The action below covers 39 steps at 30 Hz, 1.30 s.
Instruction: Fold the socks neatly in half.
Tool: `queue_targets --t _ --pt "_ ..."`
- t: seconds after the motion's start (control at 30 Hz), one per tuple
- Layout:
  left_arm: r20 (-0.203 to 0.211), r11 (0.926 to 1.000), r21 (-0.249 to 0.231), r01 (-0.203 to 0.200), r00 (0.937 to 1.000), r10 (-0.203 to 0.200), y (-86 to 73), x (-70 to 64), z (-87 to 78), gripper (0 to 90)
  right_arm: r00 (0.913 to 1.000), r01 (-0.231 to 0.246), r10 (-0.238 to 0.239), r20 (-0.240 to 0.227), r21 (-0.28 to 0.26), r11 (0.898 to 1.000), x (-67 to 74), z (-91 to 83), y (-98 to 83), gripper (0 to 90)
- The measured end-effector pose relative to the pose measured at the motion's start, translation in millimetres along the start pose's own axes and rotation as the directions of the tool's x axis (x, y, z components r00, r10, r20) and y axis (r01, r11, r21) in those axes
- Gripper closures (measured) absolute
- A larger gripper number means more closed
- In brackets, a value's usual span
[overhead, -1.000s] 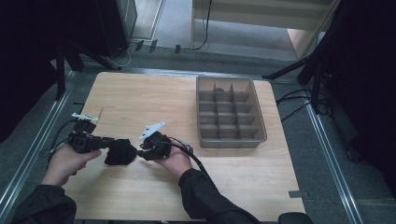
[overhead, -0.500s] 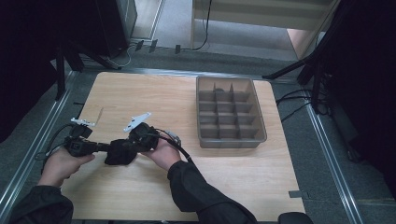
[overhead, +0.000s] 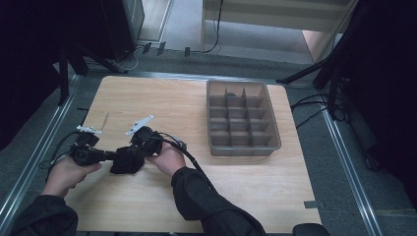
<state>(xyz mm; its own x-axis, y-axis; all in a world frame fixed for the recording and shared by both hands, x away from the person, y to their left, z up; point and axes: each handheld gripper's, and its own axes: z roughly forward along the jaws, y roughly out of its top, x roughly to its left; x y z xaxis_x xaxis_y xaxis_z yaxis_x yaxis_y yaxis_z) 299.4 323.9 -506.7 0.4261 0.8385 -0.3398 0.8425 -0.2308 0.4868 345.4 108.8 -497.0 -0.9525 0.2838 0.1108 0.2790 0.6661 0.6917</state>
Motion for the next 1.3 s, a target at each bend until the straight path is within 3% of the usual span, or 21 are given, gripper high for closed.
queue_targets --t 0.17,0.5,0.87,1.13,1.23,1.3 --pt "0.014 0.9998 0.01 -0.015 0.9998 0.014 -1.6 -1.6 6.2 82.0 1.0 0.006 -0.006 0.005 0.052 0.999 -2.3 7.0 -15.8 79.5" --pt "0.039 0.9992 0.022 -0.034 0.9987 0.033 -2.4 -3.6 17.0 80.3 0.9996 -0.025 0.026 -0.013 0.054 0.998 -5.4 14.7 -31.9 81.5" --pt "0.027 0.999 0.027 -0.035 0.999 0.035 -2.2 -4.4 17.6 79.8 1.0 -0.003 0.003 -0.001 0.002 1.0 0.8 -2.2 -12.9 72.9" --pt "0.02 0.999 0.024 -0.037 0.9991 0.037 -2.1 -5.2 17.7 79.8 0.9997 0.023 -0.023 -0.009 -0.003 1.0 15.4 9.0 -3.5 58.2" --pt "0.011 0.9986 0.028 -0.045 0.999 0.044 -2.3 -5.7 17.6 79.9 0.9994 0.019 -0.02 0.028 0.03 0.999 16.3 17.9 -7.9 62.5" --pt "-0.001 0.9979 0.035 -0.055 0.9985 0.055 -2.2 -6.7 18.2 80.1 0.9988 -0.01 0.008 0.049 0.034 0.999 13.6 19.0 -11.0 74.7"
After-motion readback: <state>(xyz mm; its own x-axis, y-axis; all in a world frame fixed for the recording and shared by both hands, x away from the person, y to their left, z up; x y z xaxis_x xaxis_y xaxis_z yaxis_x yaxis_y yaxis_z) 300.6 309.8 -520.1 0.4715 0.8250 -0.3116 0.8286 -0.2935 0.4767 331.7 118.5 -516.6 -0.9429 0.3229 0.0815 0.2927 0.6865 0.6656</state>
